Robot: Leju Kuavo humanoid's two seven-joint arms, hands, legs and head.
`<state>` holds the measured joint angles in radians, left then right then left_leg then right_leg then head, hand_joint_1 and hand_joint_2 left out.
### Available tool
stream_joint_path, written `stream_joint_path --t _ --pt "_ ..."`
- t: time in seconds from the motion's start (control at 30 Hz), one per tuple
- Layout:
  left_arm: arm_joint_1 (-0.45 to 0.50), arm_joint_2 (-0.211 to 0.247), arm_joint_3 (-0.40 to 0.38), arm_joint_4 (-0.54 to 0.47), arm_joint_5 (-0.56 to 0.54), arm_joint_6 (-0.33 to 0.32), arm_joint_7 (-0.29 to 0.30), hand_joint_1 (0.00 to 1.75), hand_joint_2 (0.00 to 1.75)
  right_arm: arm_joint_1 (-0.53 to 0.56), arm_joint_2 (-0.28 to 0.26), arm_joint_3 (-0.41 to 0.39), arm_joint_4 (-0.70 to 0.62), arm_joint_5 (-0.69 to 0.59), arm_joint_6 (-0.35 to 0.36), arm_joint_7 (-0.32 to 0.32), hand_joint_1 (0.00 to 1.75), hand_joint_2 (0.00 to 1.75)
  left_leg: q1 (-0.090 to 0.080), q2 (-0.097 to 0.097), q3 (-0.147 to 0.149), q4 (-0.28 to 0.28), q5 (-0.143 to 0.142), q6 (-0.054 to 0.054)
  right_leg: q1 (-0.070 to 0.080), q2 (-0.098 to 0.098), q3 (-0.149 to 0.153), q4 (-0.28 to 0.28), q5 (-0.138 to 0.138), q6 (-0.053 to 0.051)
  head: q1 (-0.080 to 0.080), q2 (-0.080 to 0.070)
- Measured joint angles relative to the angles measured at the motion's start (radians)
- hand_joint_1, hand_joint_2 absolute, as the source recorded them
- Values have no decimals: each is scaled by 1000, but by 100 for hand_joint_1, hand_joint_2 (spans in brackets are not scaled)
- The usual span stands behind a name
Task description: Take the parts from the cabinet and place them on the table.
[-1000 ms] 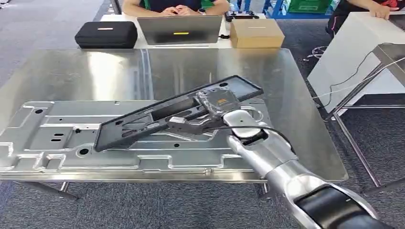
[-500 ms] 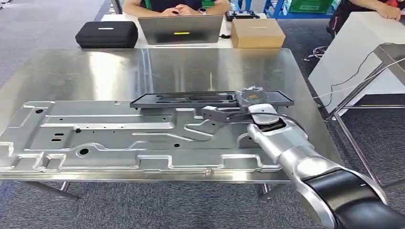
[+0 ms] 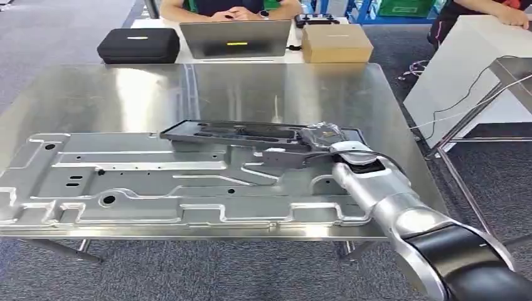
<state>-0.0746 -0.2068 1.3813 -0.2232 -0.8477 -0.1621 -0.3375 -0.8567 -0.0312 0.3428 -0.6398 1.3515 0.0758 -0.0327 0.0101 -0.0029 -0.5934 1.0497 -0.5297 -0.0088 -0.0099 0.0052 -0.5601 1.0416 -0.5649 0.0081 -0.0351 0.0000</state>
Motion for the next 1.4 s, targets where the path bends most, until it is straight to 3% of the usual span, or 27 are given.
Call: stream_joint_path --t 0.03,0.07,0.13,0.17,0.27,0.47,0.73,0.9,0.97,1.03,1.07,1.23,1.4 --pt "1 0 0 0 1 0 -3 0 175 11 -4 9 -16 -14 5 -4 175 175 0 0 0 0 0 0 0 0 0 0 0 0 0 0" --pt "3 0 0 0 3 0 -7 0 175 19 -10 21 -38 -30 11 -11 0 0 0 0 0 0 0 0 0 0 0 0 0 0 0 0" --pt "5 0 1 0 3 9 -11 0 175 30 -16 35 -63 -62 19 -20 0 0 0 0 0 0 0 0 0 0 0 0 0 0 0 0" --pt "5 0 1 0 3 17 -13 0 0 38 -21 43 -79 -87 23 -30 0 0 0 0 0 0 0 0 0 0 0 0 0 0 0 0" --pt "6 0 1 0 1 35 -33 0 0 70 -57 94 -163 -226 60 -65 0 0 0 0 0 0 0 0 0 0 0 0 0 0 0 0" --pt "12 2 2 0 -14 25 -31 0 0 58 -199 225 -323 -689 223 -184 0 0 -1 0 0 0 0 0 -1 -1 0 0 0 0 0 0" --pt "12 8 2 0 -39 16 -21 0 0 -10 -366 359 -432 -1060 303 -256 0 0 -1 0 0 0 0 0 -1 -1 1 0 0 0 0 0" --pt "11 13 -1 0 -54 -2 -18 0 0 28 -413 355 -480 -1218 252 -361 0 0 -1 0 0 0 0 0 0 -1 1 0 0 0 0 0" --pt "10 13 -2 0 -55 -8 -19 0 0 100 -398 316 -521 -1229 195 -413 0 0 0 0 0 0 0 0 0 -1 2 0 0 0 0 0" --pt "10 13 -2 0 -58 -11 -19 0 0 203 -346 239 -586 -1266 170 -461 0 0 1 -1 0 -1 -1 0 1 -1 2 0 0 0 0 0" --pt "9 13 -2 0 -66 -11 -19 0 0 255 -295 181 -641 -1300 171 -476 0 0 1 0 1 -1 0 0 1 -1 1 0 0 0 0 0" --pt "8 13 -2 0 -67 -7 -13 0 0 449 -122 -1 -860 -1455 247 -489 0 0 2 -3 1 -2 -1 0 2 -4 2 0 -3 -1 0 0" --pt "6 13 -2 0 -66 1 -5 0 0 540 -22 -106 -1012 -1492 303 -499 0 0 -1 -3 1 -1 -1 0 -2 -4 2 -1 -3 -1 0 0"
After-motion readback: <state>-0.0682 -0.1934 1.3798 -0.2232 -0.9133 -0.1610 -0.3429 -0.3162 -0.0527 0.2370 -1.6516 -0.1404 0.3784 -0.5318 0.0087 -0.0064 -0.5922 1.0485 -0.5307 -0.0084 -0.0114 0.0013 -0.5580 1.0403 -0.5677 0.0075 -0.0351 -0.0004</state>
